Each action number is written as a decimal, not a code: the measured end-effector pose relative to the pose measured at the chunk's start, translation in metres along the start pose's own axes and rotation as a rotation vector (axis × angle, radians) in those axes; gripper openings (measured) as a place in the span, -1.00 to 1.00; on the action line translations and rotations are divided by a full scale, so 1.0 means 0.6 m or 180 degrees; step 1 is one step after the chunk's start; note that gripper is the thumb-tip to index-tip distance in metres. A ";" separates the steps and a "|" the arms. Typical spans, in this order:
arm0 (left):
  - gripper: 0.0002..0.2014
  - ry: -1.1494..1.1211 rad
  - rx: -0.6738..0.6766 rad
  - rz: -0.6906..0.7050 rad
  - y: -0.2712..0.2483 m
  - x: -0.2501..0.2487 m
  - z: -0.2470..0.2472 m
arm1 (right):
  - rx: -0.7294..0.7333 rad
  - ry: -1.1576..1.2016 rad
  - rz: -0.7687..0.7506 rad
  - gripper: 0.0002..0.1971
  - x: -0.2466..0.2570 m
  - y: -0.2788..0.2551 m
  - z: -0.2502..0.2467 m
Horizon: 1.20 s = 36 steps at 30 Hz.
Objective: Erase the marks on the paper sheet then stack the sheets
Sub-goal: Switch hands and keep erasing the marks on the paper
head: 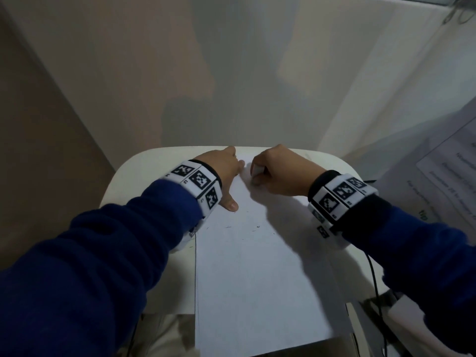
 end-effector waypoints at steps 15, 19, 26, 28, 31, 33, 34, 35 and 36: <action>0.16 0.0248 0.0082 0.0011 0.002 -0.003 -0.007 | -0.0349 0.0060 -0.0011 -0.82 -0.016 0.015 -0.007; 0.17 0.0221 0.0105 -0.0060 0.008 -0.004 -0.003 | -0.0526 0.0054 -0.0012 -0.76 -0.017 0.016 0.003; 0.11 0.0217 0.0121 -0.0122 0.011 -0.008 -0.003 | -0.0439 -0.0074 -0.0206 -0.76 -0.013 0.015 0.001; 0.03 0.0202 0.0159 -0.0141 0.008 -0.010 -0.005 | -0.0562 -0.0018 -0.0164 -0.76 -0.012 0.023 -0.002; 0.05 0.0232 0.0181 -0.0220 0.007 -0.013 -0.005 | -0.0538 -0.0051 -0.0071 -0.75 -0.012 0.015 0.006; 0.11 0.0231 0.0201 -0.0242 0.008 -0.017 -0.005 | -0.0412 -0.0101 -0.0101 -0.77 -0.009 0.002 0.010; 0.11 0.0225 0.0195 -0.0249 0.008 -0.020 -0.007 | -0.0355 -0.0129 -0.0115 -0.77 -0.007 0.000 0.010; 0.09 0.0214 0.0177 -0.0256 0.009 -0.021 -0.009 | -0.0322 -0.0160 -0.0124 -0.78 -0.007 0.001 0.008; 0.07 0.0205 0.0161 -0.0270 0.008 -0.022 -0.010 | -0.0321 -0.0177 -0.0114 -0.79 -0.008 0.007 0.005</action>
Point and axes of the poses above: each hand's wrist, its own y-axis towards the middle knuckle, its own z-axis out of the palm, x = y × z, the point moved 4 cm from there along y, towards the middle knuckle, and after that the axes turned 9 degrees about -y, right-handed, at the moved point
